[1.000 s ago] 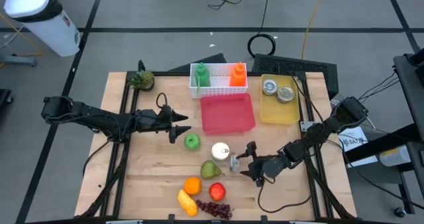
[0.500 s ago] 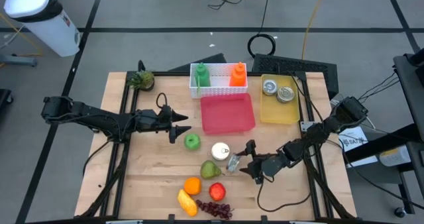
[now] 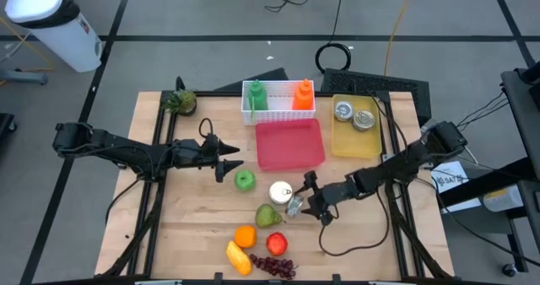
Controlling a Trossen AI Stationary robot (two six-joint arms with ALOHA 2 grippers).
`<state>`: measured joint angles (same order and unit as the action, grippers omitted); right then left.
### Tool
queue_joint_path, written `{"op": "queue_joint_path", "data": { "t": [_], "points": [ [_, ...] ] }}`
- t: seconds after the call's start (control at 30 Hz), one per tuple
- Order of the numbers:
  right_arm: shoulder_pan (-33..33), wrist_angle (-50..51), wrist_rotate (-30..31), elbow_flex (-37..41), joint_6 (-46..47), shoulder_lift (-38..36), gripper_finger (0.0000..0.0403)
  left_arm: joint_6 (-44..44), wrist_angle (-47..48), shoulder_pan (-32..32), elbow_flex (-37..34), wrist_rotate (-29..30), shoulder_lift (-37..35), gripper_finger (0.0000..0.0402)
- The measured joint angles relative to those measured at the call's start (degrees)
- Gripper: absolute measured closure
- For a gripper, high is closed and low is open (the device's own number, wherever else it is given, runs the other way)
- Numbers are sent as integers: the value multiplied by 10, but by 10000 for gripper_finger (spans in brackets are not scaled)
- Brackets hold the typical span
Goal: Pick & Place Food Item
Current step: Put the green tuna can into the yellow bin
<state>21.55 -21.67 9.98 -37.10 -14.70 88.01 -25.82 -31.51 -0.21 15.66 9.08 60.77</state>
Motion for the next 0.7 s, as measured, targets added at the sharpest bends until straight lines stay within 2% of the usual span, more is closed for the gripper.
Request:
{"op": "queue_joint_path", "data": {
  "t": [0.27,0.7],
  "points": [
    [-17,7,-75,0,13,0,94,0,0,0,0,0,0,101],
    [-11,69,-88,0,74,-7,94,4,2,0,0,0,0,100]
  ]
}}
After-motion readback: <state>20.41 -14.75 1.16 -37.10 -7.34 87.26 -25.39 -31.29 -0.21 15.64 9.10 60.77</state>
